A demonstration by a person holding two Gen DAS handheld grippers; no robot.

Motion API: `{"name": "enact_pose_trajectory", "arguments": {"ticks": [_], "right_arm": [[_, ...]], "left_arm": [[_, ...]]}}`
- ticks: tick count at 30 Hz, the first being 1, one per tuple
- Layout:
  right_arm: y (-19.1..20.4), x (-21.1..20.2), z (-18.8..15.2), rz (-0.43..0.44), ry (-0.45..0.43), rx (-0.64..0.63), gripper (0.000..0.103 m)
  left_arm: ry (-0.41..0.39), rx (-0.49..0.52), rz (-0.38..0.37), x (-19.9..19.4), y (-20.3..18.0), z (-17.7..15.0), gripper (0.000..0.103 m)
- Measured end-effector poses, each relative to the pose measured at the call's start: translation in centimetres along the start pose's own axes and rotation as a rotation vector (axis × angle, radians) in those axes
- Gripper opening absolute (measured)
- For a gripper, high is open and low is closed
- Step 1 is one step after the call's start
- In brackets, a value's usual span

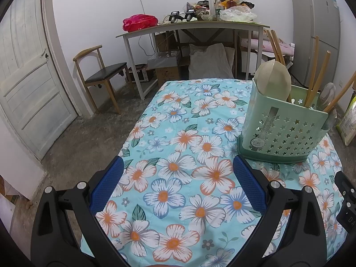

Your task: Organize utensils

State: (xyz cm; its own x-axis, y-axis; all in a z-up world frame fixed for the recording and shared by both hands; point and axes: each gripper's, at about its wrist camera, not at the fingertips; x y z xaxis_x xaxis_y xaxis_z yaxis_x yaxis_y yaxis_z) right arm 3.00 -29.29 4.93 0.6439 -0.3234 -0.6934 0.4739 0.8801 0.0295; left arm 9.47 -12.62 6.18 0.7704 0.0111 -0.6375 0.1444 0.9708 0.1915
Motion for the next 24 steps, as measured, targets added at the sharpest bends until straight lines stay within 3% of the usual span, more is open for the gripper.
{"name": "enact_pose_trajectory", "arguments": {"ticks": [24], "right_arm": [[0.04, -0.11, 0.13, 0.002, -0.004, -0.003, 0.091]], "left_arm": [[0.002, 0.001, -0.003, -0.13, 0.05, 0.14, 0.095]]}}
Point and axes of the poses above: each gripper's, at about its wrist camera, not at the fingertips, and x roughly the way its jaws point, y to its left, z to its top, and after that the axes turned 4 degrees about x, right-handed
